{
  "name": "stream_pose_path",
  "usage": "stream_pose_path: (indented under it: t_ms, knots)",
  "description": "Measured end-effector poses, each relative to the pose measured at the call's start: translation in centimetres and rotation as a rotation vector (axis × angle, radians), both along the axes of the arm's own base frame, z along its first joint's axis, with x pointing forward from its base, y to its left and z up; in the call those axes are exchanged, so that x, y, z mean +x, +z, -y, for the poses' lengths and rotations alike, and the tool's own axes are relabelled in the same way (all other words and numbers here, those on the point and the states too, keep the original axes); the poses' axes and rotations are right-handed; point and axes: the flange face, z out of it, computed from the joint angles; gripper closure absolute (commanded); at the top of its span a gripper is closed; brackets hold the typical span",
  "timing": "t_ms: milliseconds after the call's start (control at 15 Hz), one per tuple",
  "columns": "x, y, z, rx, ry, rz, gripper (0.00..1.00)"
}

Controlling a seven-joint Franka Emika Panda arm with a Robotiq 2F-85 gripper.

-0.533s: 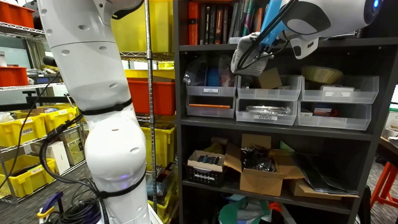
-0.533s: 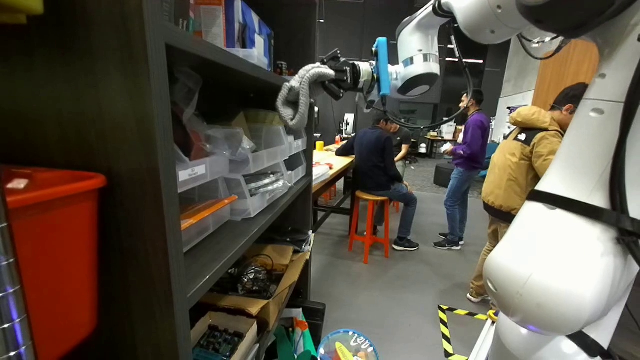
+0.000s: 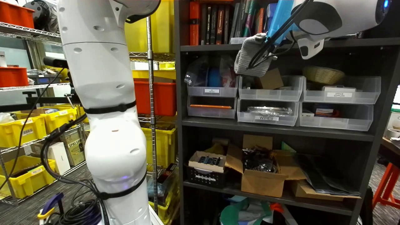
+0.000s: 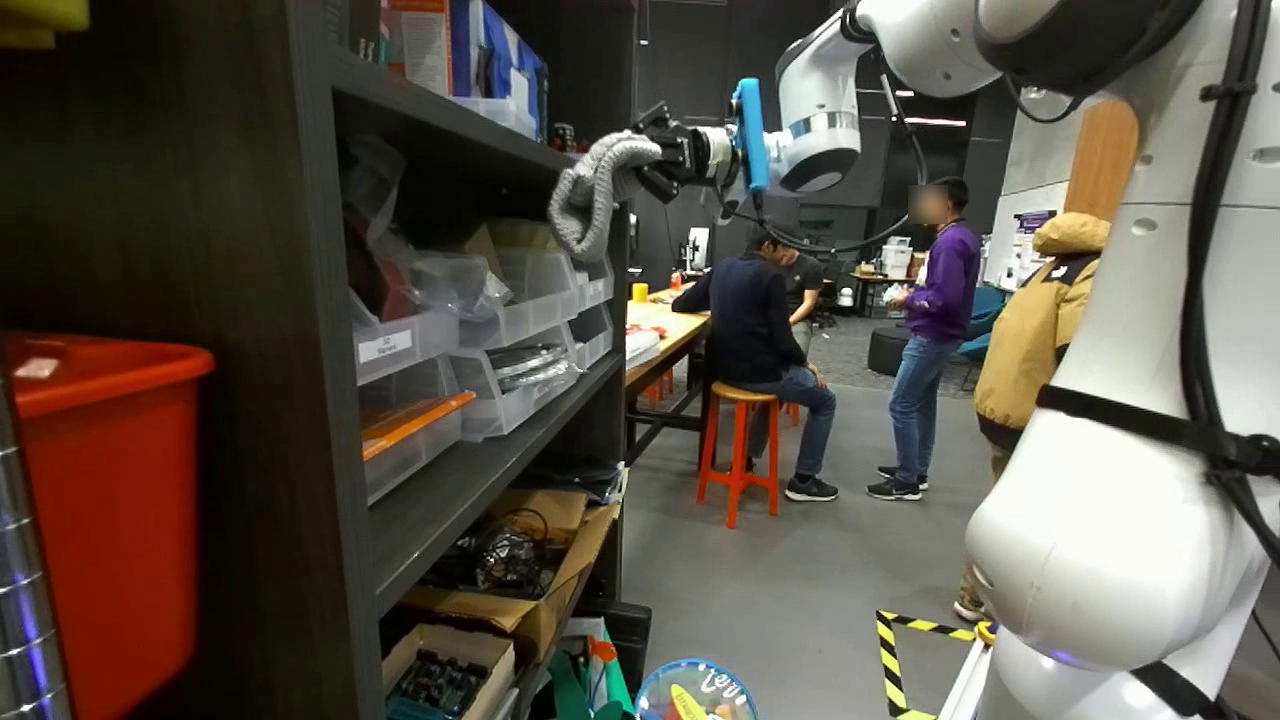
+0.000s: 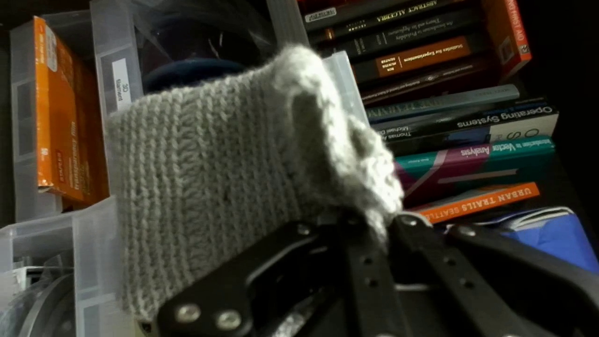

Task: Put the grey towel in the middle top transparent tray

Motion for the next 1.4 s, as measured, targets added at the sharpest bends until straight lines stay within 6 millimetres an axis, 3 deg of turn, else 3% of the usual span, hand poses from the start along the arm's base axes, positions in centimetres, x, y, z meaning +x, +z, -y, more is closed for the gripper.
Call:
stream_pose_path:
  t_ms: [667,1067,1400]
  knots:
    - [3.4,-5.9,3.8,0.020,-0.001,-0.049,0.98]
    - [6.4,-7.4,2.6,0.140,0.029,0.014,0.98]
    - [8.1,-7.2,1.4,0.188,0.056,0.048,0.98]
